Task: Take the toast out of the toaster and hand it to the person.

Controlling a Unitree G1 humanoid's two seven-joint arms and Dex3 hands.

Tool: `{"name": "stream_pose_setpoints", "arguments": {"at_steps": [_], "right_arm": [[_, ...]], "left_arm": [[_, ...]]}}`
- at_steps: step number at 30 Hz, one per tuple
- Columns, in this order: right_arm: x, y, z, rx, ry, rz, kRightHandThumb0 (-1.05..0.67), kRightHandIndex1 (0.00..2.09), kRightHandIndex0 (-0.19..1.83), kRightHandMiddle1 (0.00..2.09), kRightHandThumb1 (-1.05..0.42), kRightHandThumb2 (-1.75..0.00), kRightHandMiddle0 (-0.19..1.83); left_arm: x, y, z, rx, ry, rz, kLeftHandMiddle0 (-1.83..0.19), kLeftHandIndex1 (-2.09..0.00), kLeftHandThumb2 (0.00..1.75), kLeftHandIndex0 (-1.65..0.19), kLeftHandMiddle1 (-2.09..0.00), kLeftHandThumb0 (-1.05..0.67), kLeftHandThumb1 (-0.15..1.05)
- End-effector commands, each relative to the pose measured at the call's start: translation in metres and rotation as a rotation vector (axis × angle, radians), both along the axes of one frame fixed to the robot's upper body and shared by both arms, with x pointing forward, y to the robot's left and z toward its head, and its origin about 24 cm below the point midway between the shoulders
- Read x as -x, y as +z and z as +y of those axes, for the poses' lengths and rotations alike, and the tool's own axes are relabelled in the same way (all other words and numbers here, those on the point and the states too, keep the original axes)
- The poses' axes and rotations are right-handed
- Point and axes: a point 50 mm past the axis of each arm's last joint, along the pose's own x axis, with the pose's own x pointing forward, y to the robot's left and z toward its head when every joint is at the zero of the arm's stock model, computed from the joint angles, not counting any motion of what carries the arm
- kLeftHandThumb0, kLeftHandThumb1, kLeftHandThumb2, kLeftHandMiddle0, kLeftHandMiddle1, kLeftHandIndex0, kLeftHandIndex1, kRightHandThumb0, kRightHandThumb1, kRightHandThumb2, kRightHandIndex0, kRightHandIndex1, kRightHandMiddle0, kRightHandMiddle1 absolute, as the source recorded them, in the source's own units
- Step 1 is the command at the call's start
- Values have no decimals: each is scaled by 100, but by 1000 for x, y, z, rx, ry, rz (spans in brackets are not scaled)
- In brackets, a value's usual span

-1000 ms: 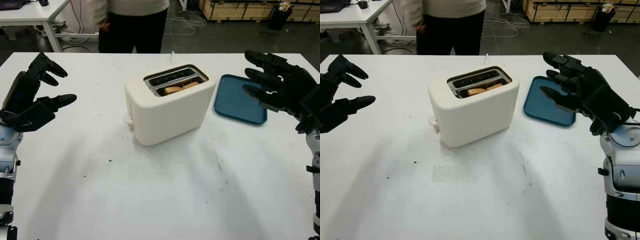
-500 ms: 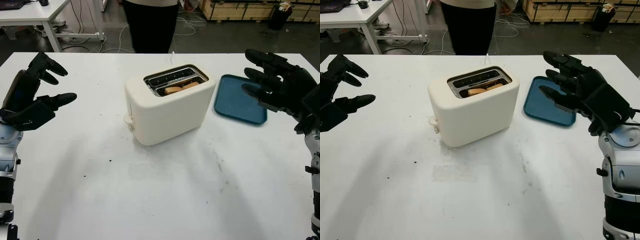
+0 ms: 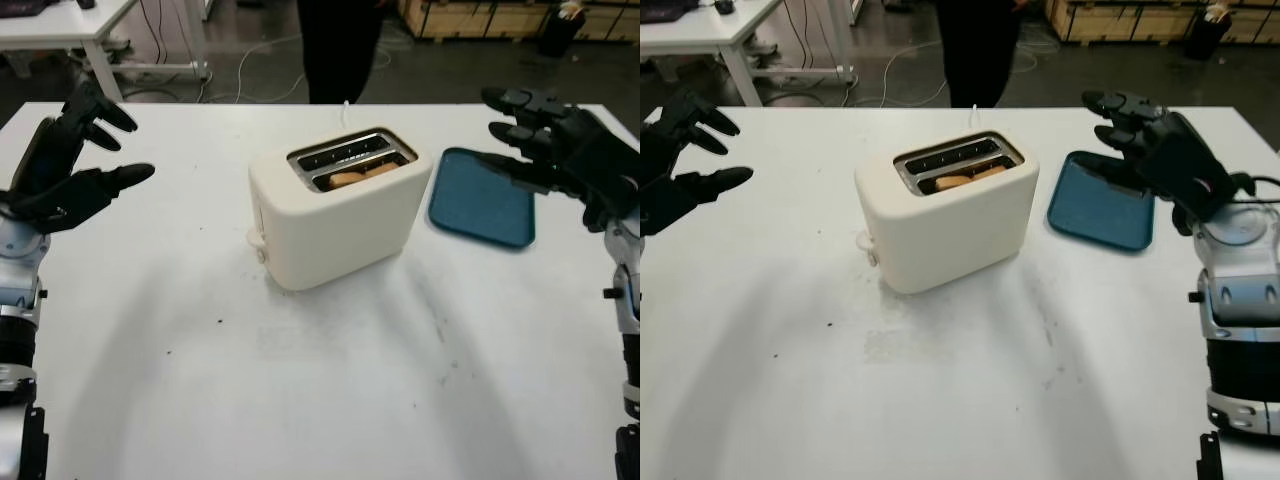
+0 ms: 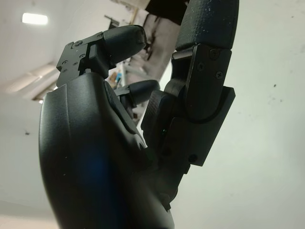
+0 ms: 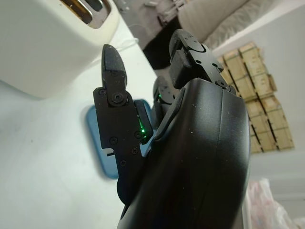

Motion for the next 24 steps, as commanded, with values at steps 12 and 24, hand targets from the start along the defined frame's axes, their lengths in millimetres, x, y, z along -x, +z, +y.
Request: {"name": "stream_pose_setpoints", "arguments": {"at_steps": [12,24], "right_arm": [[-5,-2,0,10,-12,16,-36,2,38,1,-92,-5,36],[-4,-3,1,56,-7,4,-43,2,40,1,-92,-6,37]], "left_arm": [[1,5,-4,-42,-43,-23,-10,-168,26,-7,-175,-105,92],[6,7,-6,-41,-47,-6,-12,-170,22,-5,-175,-105,92]]}}
